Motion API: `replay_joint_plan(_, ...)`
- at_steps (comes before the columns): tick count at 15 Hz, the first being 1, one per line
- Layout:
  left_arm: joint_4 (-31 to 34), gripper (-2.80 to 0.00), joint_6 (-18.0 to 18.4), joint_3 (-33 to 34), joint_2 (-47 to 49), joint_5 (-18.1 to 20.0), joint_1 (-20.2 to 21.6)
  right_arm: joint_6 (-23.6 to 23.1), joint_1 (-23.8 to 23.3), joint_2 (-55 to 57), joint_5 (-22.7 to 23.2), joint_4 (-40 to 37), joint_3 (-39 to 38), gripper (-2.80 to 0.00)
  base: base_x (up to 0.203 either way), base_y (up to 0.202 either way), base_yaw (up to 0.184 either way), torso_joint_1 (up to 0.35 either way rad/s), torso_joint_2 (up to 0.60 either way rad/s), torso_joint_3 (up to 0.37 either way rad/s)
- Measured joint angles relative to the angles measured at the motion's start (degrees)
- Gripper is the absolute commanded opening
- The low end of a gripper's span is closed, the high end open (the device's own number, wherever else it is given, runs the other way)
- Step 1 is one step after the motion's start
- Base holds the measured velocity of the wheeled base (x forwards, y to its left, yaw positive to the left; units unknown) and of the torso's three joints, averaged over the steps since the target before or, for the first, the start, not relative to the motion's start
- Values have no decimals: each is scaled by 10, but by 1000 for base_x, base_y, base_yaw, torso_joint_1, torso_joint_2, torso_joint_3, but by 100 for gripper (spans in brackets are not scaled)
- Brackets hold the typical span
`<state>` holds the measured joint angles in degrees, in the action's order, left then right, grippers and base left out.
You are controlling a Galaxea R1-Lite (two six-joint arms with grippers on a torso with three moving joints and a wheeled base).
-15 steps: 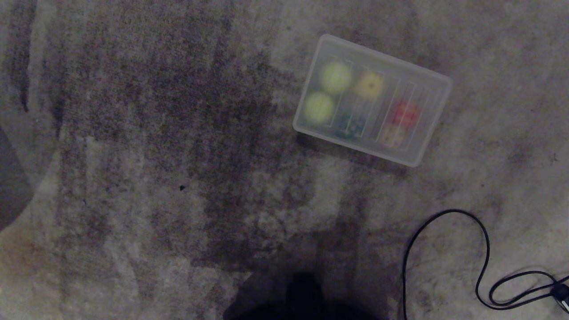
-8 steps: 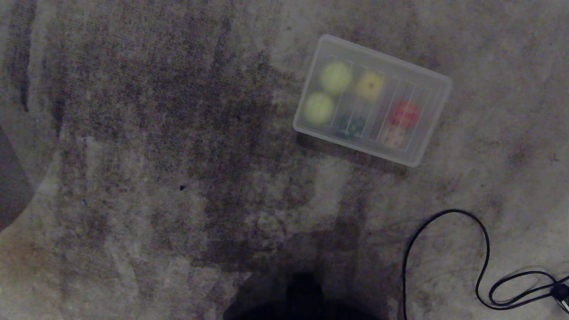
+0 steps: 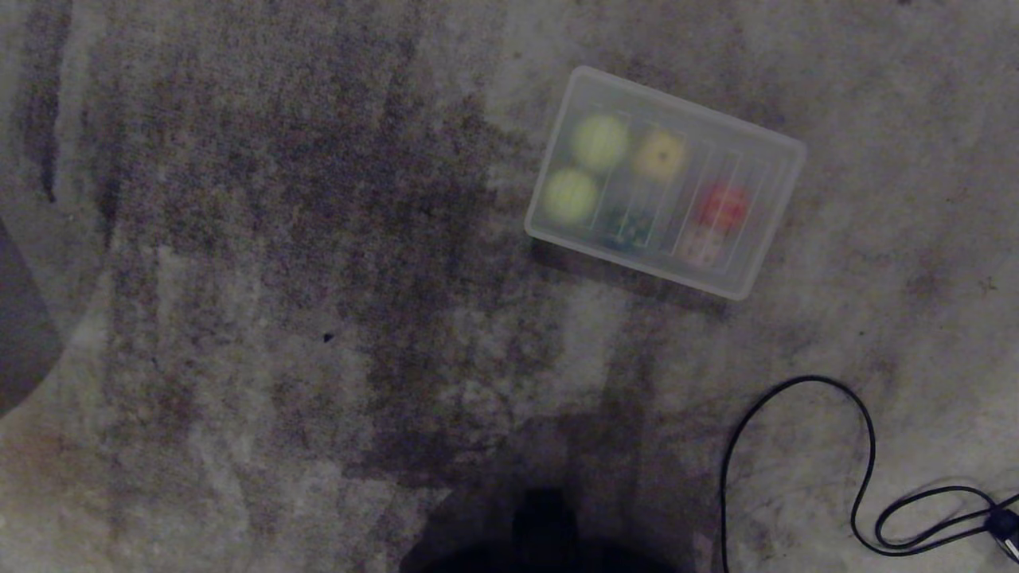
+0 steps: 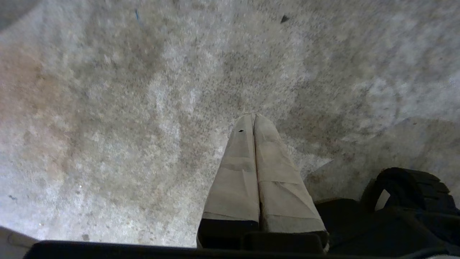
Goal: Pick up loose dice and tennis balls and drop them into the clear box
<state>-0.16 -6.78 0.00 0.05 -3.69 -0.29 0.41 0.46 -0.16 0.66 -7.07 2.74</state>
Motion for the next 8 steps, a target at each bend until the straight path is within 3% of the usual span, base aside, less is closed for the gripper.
replay_joint_plan(8, 0, -280, 3, 0, 0, 1, 0, -1, 0, 0, 0, 0, 0, -280, 0, 0, 0, 4, 3, 202)
